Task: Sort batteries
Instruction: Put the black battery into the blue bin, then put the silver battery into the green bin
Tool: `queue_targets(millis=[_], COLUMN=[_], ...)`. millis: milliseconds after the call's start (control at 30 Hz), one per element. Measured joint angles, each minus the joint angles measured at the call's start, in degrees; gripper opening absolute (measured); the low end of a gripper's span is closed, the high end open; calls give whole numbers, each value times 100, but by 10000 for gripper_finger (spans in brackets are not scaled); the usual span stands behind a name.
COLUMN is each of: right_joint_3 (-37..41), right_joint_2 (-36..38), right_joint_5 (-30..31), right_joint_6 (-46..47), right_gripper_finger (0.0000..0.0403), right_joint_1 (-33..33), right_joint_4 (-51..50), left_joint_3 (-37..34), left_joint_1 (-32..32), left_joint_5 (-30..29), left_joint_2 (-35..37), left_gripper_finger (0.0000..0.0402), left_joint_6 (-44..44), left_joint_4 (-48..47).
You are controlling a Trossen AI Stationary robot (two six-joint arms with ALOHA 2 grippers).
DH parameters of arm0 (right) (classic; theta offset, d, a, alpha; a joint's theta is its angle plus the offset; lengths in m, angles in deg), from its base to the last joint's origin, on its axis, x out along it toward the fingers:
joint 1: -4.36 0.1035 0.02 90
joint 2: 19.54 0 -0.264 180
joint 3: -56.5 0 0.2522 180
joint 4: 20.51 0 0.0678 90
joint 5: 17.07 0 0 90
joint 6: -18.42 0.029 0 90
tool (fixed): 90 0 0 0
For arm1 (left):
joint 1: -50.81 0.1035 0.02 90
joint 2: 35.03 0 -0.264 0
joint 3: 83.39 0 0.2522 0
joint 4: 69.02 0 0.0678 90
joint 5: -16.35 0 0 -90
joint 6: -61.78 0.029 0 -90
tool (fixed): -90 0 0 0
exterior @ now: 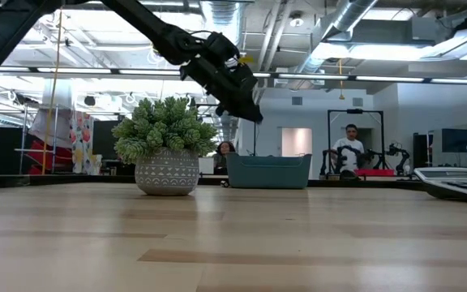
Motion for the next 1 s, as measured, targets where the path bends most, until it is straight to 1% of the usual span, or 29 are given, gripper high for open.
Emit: queue_targets(millis=[133, 233, 333, 400, 500, 667, 867, 1000], right_joint_3=[0, 0, 0, 0, 0, 0, 2, 2], right_joint_2=[-2, -2, -2, -2, -42, -127, -367, -686], right_joint_5=[-1, -1, -1, -1, -1, -1, -1, -1], right_joint_6=[-42, -89, -105, -107, -105, -107, -192, -187], right_gripper_finger=[220, 220, 220, 220, 220, 220, 220, 220], right_joint_1=[0, 0, 0, 0, 0, 0, -7, -7], right_joint_4=[-57, -52, -48, -48, -38, -36, 43, 194], left_joint_3=[33, 35, 35, 35, 33, 37, 39, 37], left_joint_1=[21, 28, 30, 19, 6, -126, -937, -1708], left_joint_5=[-2, -4, -7, -5, -66, -211, -999, -1786], left_joint_2=[-11, -6, 5, 60, 344, 1188, 2196, 2698], left_gripper_finger=[134, 171, 194, 200, 192, 156, 119, 102], left_joint_6=[47, 75, 182, 312, 422, 491, 697, 259], left_joint_4=[-173, -297, -332, -471, -869, -1945, -3456, -4511])
